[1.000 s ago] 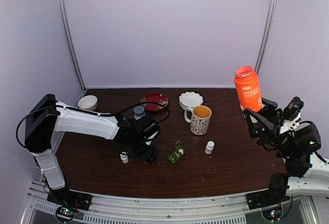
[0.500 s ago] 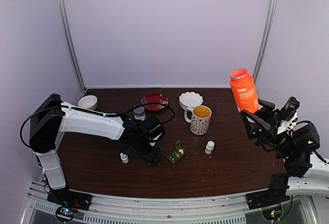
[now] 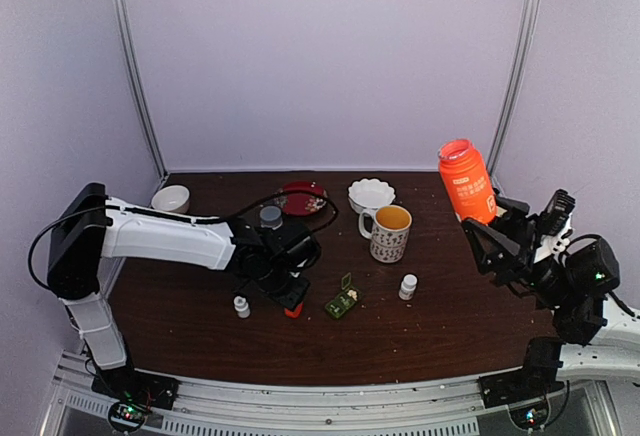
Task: Sort the pills into containers
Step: Adjust the lid of the pill bottle at the center of the board.
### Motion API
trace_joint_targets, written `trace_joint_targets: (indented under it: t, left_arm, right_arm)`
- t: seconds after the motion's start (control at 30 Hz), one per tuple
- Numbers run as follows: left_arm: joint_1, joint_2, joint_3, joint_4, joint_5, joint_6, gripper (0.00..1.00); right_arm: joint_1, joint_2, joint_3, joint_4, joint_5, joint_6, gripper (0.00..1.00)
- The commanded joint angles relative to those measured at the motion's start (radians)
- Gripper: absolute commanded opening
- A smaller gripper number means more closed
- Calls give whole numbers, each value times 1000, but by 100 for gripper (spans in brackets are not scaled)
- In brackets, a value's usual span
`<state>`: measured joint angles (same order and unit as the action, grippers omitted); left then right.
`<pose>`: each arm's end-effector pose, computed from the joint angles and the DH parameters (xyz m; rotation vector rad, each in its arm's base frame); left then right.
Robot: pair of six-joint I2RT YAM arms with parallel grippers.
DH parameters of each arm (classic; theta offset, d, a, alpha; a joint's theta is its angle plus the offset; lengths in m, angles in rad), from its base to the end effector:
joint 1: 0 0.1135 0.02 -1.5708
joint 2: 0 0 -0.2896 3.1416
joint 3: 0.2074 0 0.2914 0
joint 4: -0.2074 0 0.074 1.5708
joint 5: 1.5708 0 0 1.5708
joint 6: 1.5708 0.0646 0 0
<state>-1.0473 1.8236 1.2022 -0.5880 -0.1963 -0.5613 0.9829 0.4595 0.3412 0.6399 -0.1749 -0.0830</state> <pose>0.2148 -0.3469 0.1482 0.6129 2.6774 -0.1739 0.0849 0.1477 0.3364 -0.6943 0.8529 0.9031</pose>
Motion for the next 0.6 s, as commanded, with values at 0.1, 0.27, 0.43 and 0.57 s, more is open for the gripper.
trace_joint_targets:
  t: [0.1, 0.27, 0.43, 0.57]
  left_arm:
    - [19, -85, -41, 34, -14, -27, 37]
    - [57, -89, -101, 107, 35, -27, 34]
    - [80, -81, -115, 136, 70, -24, 29]
    - [80, -82, -124, 126, 63, -26, 29]
  right_arm:
    - [0, 12, 34, 16, 1, 3, 0]
    - [0, 26, 43, 17, -4, 12, 0]
    - [0, 24, 47, 7, -3, 12, 0]
    - [0, 22, 48, -2, 1, 11, 0]
